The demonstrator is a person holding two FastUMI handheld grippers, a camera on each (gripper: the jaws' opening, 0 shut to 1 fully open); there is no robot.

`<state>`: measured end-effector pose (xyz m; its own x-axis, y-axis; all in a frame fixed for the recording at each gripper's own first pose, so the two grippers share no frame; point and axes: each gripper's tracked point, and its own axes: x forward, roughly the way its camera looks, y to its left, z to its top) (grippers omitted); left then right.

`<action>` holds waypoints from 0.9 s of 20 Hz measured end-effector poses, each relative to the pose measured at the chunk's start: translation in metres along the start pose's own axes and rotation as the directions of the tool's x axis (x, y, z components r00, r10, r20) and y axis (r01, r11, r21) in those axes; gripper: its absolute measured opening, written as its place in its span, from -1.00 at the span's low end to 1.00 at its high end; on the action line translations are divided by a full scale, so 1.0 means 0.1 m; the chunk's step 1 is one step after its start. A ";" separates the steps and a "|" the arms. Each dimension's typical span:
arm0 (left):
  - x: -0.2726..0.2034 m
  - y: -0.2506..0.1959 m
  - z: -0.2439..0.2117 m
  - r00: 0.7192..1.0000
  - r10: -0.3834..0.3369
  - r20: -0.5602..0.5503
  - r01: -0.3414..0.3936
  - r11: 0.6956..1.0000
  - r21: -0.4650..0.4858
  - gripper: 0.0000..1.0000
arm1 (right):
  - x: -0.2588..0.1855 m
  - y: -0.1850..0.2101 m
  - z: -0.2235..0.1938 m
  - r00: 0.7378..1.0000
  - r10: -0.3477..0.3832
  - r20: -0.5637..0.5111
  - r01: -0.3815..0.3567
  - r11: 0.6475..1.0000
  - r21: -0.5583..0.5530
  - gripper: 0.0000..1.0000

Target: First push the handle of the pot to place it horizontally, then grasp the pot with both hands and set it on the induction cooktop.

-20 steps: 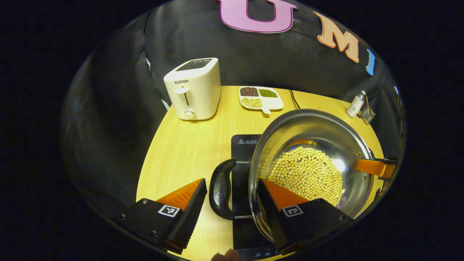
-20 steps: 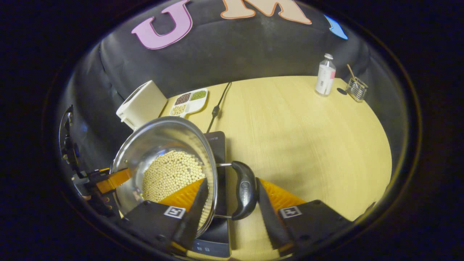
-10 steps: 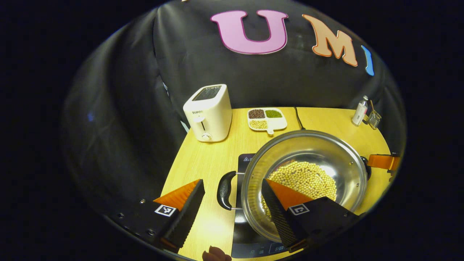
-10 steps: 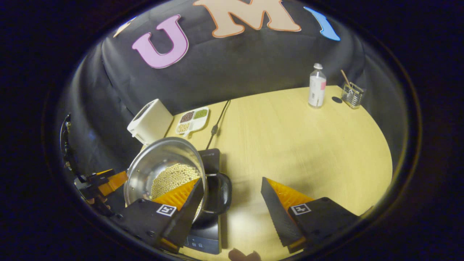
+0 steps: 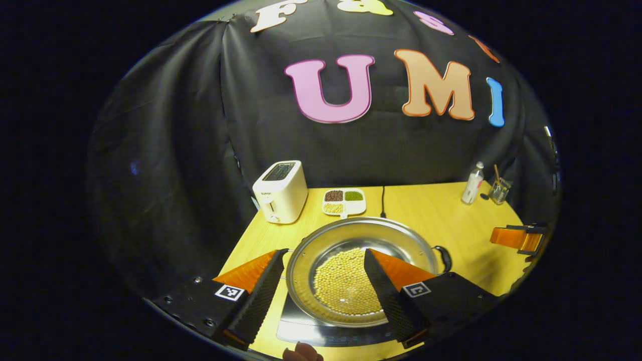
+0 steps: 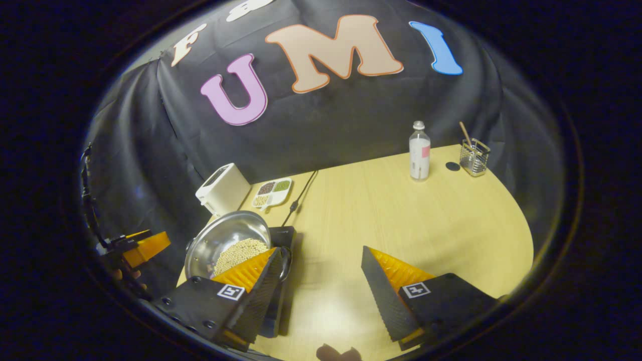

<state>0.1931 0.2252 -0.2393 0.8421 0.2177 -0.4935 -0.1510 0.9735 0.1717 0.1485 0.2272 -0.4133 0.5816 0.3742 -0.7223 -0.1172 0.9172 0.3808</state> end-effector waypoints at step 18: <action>-2.05 -0.54 0.69 0.943 -0.132 0.306 0.164 0.983 -0.084 0.95 | -2.61 0.34 0.73 0.921 -0.037 0.388 0.110 0.979 -0.169 0.86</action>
<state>0.0643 0.1229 -0.0882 0.9723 0.0557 -0.2269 -0.0535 0.9984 0.0159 0.0515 0.1512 -0.1699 0.8523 0.2577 -0.4552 -0.1865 0.9627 0.1958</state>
